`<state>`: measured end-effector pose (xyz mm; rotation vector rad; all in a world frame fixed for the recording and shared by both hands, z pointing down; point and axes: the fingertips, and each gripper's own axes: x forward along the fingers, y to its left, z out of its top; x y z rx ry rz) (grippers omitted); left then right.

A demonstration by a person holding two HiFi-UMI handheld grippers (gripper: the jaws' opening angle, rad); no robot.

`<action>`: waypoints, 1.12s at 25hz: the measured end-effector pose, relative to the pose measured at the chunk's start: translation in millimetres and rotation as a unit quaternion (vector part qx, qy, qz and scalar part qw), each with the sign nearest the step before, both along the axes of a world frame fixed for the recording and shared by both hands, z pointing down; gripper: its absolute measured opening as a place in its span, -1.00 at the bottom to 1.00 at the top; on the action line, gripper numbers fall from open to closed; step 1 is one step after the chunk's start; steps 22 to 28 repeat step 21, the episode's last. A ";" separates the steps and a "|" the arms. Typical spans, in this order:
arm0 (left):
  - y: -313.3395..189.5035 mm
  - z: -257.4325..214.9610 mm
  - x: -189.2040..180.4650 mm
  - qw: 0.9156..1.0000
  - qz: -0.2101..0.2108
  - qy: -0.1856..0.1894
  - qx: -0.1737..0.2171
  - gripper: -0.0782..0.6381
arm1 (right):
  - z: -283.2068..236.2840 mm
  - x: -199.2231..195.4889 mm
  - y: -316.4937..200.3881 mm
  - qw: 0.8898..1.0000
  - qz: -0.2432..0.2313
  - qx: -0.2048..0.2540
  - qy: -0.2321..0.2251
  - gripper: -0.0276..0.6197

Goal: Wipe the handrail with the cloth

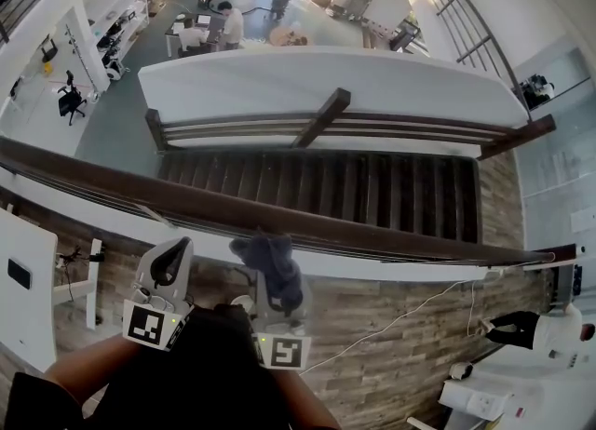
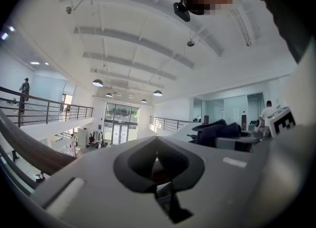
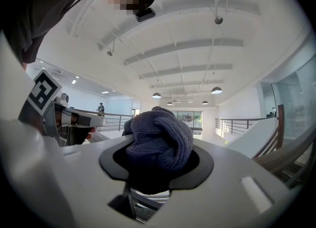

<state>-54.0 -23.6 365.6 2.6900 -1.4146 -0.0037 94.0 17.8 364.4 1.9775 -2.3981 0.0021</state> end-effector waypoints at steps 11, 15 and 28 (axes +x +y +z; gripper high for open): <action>9.3 -12.8 0.6 0.999 0.006 -0.008 0.035 -0.78 | -0.2 -9.8 0.6 1.000 -0.005 0.003 -0.002 -0.40; 13.9 -14.5 7.1 0.999 0.017 -0.010 0.027 -0.78 | -1.2 -8.8 3.1 1.000 -0.005 -0.007 -0.003 -0.40; 9.8 -9.6 -9.0 1.000 0.002 0.004 0.020 -0.78 | 2.3 -18.4 5.0 1.000 -0.012 -0.004 0.004 -0.40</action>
